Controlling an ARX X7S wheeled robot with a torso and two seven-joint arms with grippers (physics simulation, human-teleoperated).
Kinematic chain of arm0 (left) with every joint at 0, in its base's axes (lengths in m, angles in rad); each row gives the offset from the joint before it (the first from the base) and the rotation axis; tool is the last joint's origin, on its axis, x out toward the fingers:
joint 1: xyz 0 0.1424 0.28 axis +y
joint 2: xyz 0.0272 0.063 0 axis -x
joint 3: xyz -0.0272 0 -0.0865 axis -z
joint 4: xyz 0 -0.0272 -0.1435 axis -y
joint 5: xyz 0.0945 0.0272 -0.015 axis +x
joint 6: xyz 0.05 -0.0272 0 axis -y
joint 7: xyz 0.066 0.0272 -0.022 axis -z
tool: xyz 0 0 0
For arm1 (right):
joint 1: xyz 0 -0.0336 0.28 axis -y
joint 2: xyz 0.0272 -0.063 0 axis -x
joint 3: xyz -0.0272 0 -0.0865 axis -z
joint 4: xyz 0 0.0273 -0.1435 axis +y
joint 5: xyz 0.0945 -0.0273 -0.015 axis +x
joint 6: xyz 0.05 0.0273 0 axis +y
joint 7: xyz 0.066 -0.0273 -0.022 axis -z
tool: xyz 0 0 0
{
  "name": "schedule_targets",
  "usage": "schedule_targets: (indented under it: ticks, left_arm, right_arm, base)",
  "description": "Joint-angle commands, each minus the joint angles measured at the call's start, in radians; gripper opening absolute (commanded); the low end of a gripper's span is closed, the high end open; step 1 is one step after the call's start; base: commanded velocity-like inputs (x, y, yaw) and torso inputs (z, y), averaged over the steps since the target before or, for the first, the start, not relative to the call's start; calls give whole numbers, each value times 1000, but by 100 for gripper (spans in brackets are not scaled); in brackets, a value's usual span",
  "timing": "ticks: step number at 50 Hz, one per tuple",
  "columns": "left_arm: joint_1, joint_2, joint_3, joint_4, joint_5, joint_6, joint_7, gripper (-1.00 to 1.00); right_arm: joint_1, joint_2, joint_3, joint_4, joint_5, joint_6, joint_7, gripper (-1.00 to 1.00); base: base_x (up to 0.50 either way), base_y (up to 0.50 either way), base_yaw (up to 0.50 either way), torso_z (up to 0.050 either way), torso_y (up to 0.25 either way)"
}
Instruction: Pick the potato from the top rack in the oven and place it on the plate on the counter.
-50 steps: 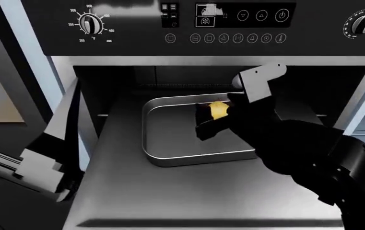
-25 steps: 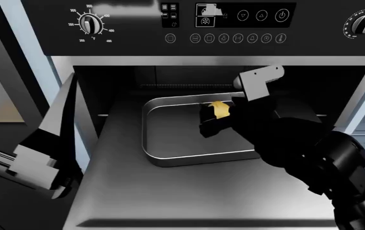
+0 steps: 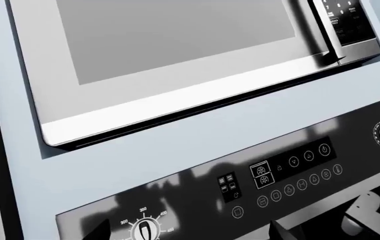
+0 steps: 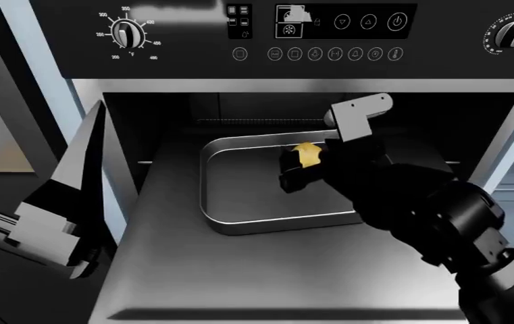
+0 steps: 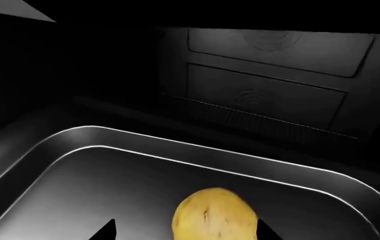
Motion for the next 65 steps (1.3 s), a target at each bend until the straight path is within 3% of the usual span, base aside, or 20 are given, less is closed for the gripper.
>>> schedule_targets:
  ticks: [1,18,65]
  left_arm:
    - [2,-1,5,0,7,6,2,100]
    - [40,-17,19,0,51,24,-2,100]
    - [95,-19,-77,0,18,3,8,100]
  right_arm:
    - [16,-16,-4,51,-16,-10,-9,100]
    - [35,-53,-24,159,-62,-41,-34,100]
    - [126,-122,-76,341,-93,11,-98,100]
  base:
    - [0,0,0,0,0]
    - [0,0,0,0,0]
    - [0,0,0,0,0]
